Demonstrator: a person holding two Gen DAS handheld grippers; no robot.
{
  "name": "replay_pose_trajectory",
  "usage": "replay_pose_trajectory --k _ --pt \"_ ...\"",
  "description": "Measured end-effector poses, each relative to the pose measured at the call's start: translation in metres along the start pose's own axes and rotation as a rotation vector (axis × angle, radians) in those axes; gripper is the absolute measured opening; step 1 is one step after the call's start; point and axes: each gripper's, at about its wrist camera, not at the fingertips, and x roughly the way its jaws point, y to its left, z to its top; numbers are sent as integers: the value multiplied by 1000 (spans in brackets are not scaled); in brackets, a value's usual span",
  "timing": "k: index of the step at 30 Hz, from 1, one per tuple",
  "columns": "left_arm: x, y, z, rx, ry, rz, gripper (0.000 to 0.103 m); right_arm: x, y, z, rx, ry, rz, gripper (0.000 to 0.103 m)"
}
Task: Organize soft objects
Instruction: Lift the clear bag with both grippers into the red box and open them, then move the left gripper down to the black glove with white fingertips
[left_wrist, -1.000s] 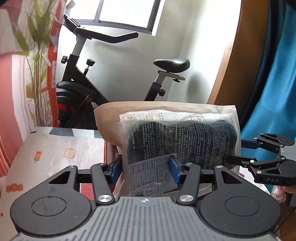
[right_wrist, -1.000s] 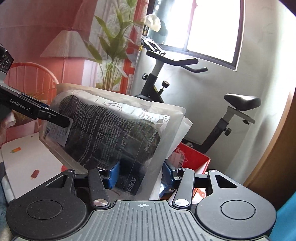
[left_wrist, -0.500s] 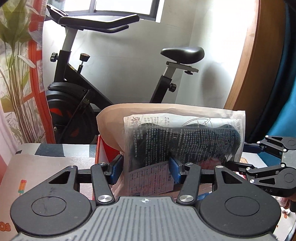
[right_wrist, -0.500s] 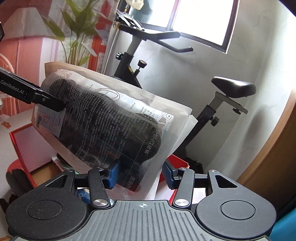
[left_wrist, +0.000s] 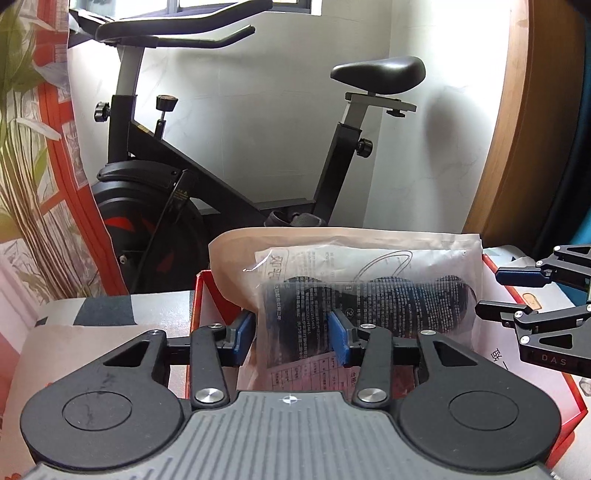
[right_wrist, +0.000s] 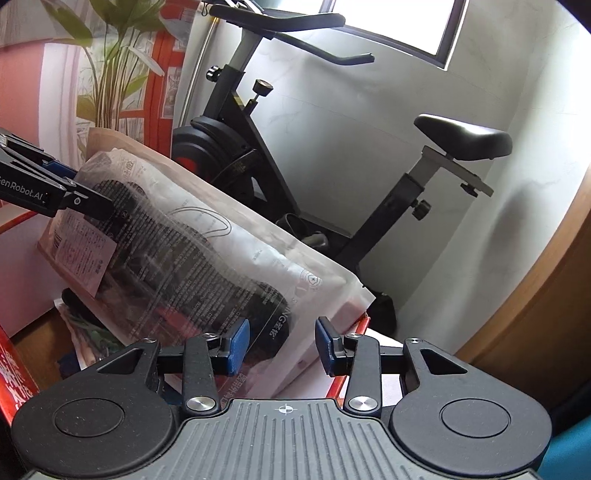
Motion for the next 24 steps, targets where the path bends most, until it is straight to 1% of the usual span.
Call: replay_pose_trajectory --k 3,5,8,11,14,16,17,18,19,21,24 --pt "0 -6 2 42 -9 29 46 0 4 2 0 6 0 36" --pt "-3 -7 3 49 -24 58 47 -3 6 2 4 7 3 35" --pt "-13 -3 6 40 -71 81 47 -11 7 1 29 7 3 36" --pt "-28 2 12 34 -121 105 48 -22 5 -1 59 -3 3 38" --pt "-51 6 16 13 -169 109 56 -38 2 -4 96 -28 -1 43" --pt "-67 8 15 -6 -190 97 67 -50 0 -6 130 -48 5 50" --pt "-77 7 13 -11 -202 90 71 -57 -1 -8 150 -59 8 58" --pt "-87 6 10 -16 -213 85 78 -64 -3 -10 173 -72 13 67" --pt "-95 5 7 -18 -221 79 84 -72 -4 -12 198 -88 19 70" --pt "-111 1 -2 -20 -234 64 91 -87 -6 -20 246 -118 35 84" --pt "-131 -5 -20 -29 -238 43 96 -108 -2 -32 279 -157 39 93"
